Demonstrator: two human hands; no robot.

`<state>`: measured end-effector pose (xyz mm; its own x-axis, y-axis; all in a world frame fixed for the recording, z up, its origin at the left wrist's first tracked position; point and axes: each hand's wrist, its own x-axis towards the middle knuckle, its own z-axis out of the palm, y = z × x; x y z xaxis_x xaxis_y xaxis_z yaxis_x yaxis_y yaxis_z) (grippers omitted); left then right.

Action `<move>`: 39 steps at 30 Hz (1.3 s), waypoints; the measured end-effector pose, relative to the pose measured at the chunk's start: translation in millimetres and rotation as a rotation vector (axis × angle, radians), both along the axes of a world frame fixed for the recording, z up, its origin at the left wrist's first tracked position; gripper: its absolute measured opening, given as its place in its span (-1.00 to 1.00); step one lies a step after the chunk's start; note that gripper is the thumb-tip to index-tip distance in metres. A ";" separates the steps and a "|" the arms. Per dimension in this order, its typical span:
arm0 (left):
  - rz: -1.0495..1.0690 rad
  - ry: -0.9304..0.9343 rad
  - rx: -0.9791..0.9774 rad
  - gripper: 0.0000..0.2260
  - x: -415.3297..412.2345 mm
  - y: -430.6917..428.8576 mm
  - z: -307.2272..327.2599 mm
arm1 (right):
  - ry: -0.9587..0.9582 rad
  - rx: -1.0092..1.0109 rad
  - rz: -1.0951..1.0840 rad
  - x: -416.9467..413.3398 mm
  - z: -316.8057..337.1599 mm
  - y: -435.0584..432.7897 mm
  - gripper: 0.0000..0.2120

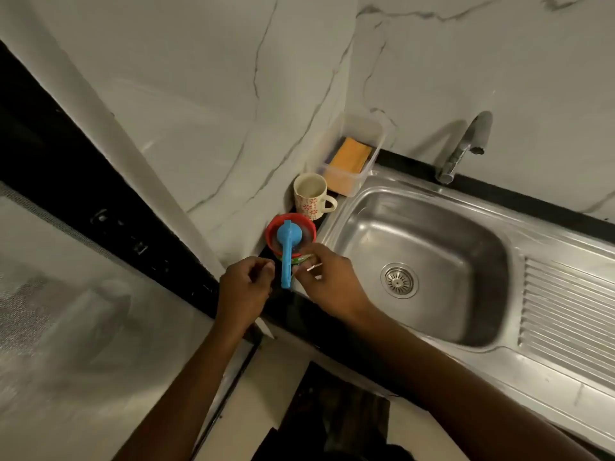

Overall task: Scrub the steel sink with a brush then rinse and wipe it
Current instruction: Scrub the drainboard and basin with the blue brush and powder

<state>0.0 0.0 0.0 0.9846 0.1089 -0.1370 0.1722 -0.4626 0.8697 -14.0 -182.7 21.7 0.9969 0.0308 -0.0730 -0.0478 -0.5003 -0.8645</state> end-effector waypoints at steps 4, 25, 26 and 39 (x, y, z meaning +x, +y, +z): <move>-0.022 0.125 0.015 -0.80 19.1 -4.0 -9.7 | 0.071 -0.182 -0.014 37.7 -18.7 22.8 -0.50; 0.207 0.309 -0.181 -0.77 53.4 -32.6 -30.4 | 0.109 -0.485 0.260 123.3 -17.5 13.6 -0.75; 0.222 0.311 -0.183 -0.78 54.1 -33.6 -30.5 | 0.118 -0.535 0.289 124.7 -15.5 11.2 -0.74; 0.273 0.297 -0.207 -0.81 57.0 -38.8 -34.3 | 0.049 -0.493 0.305 124.9 -20.5 -5.9 -0.72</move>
<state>57.0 -38.8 -34.3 0.8384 0.2998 -0.4551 0.5195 -0.1872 0.8337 111.0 -188.6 1.3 0.9434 0.2667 -0.1970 0.1278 -0.8408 -0.5261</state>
